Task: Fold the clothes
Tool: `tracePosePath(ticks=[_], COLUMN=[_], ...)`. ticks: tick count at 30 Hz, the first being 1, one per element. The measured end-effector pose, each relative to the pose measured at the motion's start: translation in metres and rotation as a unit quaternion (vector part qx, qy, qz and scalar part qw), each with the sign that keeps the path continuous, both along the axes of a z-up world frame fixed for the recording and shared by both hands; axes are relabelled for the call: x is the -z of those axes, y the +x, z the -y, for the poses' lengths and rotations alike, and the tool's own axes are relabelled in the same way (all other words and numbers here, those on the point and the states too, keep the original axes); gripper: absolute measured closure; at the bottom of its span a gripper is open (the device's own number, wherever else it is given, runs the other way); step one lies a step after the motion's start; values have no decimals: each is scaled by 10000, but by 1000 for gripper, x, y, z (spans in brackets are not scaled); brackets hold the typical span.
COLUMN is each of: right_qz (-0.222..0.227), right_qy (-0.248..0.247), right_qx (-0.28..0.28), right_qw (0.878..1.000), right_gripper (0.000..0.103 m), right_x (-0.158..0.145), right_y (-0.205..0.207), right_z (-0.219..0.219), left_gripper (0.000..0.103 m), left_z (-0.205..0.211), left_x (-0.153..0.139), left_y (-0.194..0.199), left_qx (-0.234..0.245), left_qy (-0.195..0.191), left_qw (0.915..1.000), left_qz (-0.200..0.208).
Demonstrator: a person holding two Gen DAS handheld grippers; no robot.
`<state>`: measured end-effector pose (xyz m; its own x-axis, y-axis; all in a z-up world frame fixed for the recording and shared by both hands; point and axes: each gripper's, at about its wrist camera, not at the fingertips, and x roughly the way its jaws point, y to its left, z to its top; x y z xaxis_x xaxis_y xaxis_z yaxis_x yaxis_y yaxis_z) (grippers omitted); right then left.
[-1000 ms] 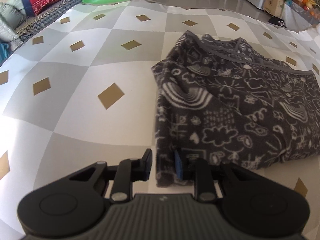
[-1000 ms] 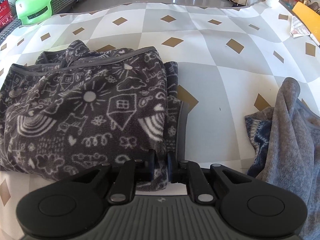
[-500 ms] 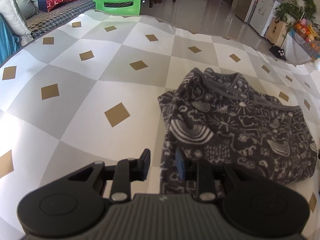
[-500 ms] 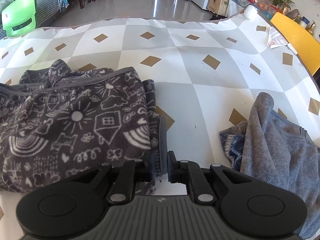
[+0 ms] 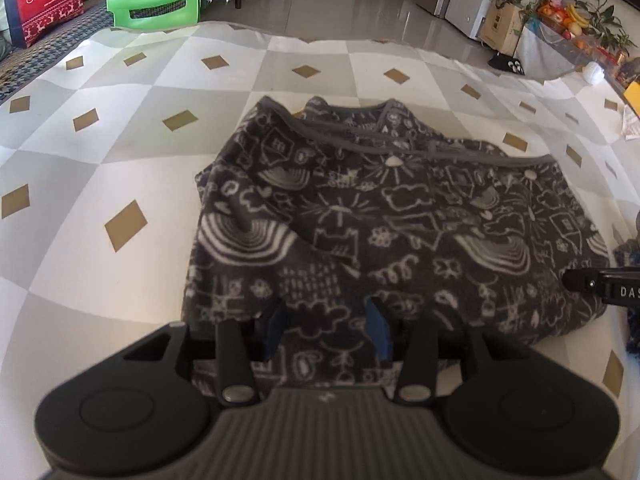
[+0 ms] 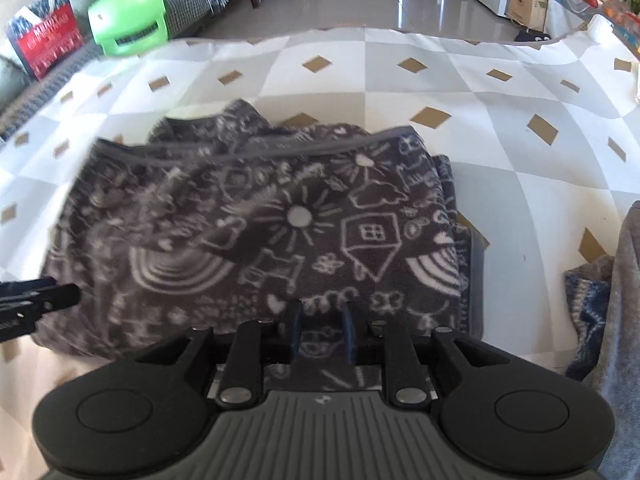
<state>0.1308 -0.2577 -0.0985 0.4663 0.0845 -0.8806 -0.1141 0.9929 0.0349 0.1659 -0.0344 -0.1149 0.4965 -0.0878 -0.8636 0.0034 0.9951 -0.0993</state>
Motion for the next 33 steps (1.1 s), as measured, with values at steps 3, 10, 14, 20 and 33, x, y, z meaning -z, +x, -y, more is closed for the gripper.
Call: tracePosePath(ticks=[3, 10, 14, 20, 33], right_qz=[-91, -50, -146, -318, 570], right_qy=[-200, -348, -385, -469, 287], right_qx=[18, 132, 97, 158, 974], right_qw=[9998, 9993, 9991, 9983, 9932], right_gripper=[86, 93, 93, 93, 78], right_x=[15, 15, 17, 20, -39], right_y=[2, 1, -2, -14, 22], right_z=[2, 6, 6, 4, 79], left_gripper=[62, 62, 62, 62, 46], left_z=[3, -2, 0, 2, -1], left_x=[17, 18, 17, 15, -26], left_y=[-8, -12, -16, -23, -13], left_qx=[294, 539, 551, 530, 449], left_qy=[282, 217, 250, 212, -17], left_qw=[9992, 9983, 9981, 9982, 9989], left_qz=[-2, -41, -63, -157, 167])
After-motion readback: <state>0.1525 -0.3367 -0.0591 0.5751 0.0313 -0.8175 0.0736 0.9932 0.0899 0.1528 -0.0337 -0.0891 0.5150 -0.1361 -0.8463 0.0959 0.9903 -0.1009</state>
